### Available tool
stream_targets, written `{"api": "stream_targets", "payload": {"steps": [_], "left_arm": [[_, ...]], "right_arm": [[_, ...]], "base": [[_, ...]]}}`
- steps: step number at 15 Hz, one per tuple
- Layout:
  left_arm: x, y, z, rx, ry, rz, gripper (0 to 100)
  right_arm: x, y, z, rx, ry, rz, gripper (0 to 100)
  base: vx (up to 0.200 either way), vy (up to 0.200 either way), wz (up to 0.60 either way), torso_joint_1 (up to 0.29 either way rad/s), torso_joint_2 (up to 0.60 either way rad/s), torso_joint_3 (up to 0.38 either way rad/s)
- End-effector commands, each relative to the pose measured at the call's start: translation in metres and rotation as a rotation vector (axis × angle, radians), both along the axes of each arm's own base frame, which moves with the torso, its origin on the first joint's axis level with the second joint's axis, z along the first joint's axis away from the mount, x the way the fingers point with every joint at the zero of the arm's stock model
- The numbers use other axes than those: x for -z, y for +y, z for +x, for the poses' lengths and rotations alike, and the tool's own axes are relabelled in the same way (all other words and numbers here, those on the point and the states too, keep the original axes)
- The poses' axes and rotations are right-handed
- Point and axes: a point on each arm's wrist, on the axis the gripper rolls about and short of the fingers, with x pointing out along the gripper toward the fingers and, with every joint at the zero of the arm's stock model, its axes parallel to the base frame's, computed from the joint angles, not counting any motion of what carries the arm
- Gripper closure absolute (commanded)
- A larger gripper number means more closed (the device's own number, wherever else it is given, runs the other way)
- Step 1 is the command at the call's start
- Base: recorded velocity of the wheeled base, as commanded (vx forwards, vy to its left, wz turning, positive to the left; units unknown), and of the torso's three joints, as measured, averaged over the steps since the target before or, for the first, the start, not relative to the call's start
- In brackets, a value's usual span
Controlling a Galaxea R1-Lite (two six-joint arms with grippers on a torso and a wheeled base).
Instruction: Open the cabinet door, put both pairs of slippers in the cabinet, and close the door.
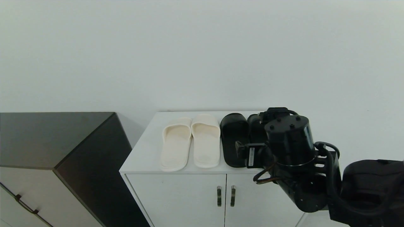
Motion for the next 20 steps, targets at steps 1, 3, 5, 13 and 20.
{"api": "stream_targets", "payload": {"steps": [1, 3, 5, 13, 20], "left_arm": [[0.000, 0.000, 0.000, 0.000, 0.000, 0.000, 100], [0.000, 0.000, 0.000, 0.000, 0.000, 0.000, 100], [0.000, 0.000, 0.000, 0.000, 0.000, 0.000, 100], [0.000, 0.000, 0.000, 0.000, 0.000, 0.000, 100], [0.000, 0.000, 0.000, 0.000, 0.000, -0.002, 100]], "right_arm": [[0.006, 0.008, 0.017, 0.018, 0.000, -0.027, 0], [0.008, 0.016, 0.024, 0.021, -0.008, -0.052, 0], [0.014, 0.024, 0.037, 0.055, -0.016, -0.081, 0], [0.034, 0.025, 0.086, 0.147, -0.020, -0.112, 0], [0.038, 0.023, 0.118, 0.178, -0.080, -0.127, 0]], "base": [[0.000, 0.000, 0.00, 0.000, 0.00, 0.000], [0.000, 0.000, 0.00, 0.000, 0.00, 0.000], [0.000, 0.000, 0.00, 0.000, 0.00, 0.000], [0.000, 0.000, 0.00, 0.000, 0.00, 0.000], [0.000, 0.000, 0.00, 0.000, 0.00, 0.000]]}}
